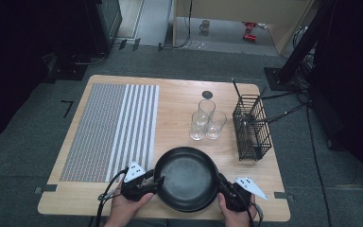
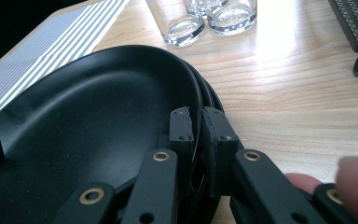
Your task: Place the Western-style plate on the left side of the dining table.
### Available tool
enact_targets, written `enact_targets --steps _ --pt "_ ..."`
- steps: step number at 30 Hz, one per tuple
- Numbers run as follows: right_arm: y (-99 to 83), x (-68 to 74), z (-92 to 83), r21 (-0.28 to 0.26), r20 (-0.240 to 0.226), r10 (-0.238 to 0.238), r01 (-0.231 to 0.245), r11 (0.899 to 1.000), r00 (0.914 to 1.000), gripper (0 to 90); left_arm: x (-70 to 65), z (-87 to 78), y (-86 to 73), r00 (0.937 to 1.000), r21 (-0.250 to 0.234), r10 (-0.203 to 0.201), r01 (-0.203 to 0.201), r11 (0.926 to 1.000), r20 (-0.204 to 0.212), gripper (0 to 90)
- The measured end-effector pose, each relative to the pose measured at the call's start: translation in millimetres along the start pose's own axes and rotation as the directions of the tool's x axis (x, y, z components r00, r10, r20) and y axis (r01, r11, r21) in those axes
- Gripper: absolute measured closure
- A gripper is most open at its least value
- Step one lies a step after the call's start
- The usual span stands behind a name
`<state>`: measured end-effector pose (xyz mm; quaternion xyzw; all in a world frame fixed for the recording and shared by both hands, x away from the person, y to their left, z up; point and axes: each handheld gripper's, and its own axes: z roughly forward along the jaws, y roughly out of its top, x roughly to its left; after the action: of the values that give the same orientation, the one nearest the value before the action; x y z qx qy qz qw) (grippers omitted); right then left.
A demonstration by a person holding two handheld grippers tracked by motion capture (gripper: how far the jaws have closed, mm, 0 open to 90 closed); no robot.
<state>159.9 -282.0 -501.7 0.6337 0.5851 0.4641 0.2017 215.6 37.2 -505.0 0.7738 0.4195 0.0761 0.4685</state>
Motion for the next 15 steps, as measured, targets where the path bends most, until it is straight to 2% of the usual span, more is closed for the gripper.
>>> enact_targets --steps 15 --pt "-1.2 4.7 0.9 0.017 -0.015 -0.008 0.008 1.000 0.9999 84.4 1.9 -1.3 1.0 0.9995 -0.010 -0.023 0.023 0.9997 0.022 50.7"
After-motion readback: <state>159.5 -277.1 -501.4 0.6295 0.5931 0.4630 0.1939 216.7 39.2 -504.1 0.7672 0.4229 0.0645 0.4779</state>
